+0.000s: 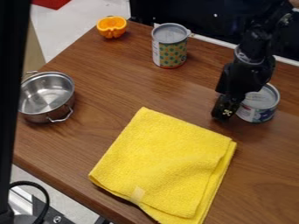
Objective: Move the can of the side of the table
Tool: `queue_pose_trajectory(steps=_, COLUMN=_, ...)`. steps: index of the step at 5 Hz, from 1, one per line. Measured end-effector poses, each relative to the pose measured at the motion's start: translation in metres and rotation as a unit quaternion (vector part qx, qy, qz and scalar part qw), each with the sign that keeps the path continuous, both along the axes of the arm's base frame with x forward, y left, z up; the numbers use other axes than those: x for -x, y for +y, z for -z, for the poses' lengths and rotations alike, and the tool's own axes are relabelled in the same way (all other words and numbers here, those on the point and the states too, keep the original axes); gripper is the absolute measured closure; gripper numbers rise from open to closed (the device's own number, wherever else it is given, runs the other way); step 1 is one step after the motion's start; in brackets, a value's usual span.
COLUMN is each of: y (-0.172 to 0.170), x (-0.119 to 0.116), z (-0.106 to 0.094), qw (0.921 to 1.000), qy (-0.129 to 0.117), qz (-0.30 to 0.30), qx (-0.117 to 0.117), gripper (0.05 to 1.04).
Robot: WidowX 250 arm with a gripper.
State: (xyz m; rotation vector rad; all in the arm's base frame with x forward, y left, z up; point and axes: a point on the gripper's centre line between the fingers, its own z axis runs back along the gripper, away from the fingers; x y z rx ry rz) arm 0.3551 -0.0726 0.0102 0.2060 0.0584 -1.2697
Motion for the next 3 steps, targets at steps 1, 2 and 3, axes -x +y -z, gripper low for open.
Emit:
queue_pose_trajectory(steps=1, y=0.004, x=0.004, z=-0.013, qw=0.9991, qy=-0.018, qz=0.003, qx=0.037, gripper=0.087)
queue_pose_trajectory(steps=2, y=0.015, x=0.005, z=-0.025, qw=0.9984, qy=-0.024, qz=-0.003, qx=0.051, gripper=0.087)
queue_pose_trajectory(steps=3, y=0.031, x=0.01, z=-0.034, qw=0.9989, qy=-0.026, qz=-0.011, qx=0.038, gripper=0.087)
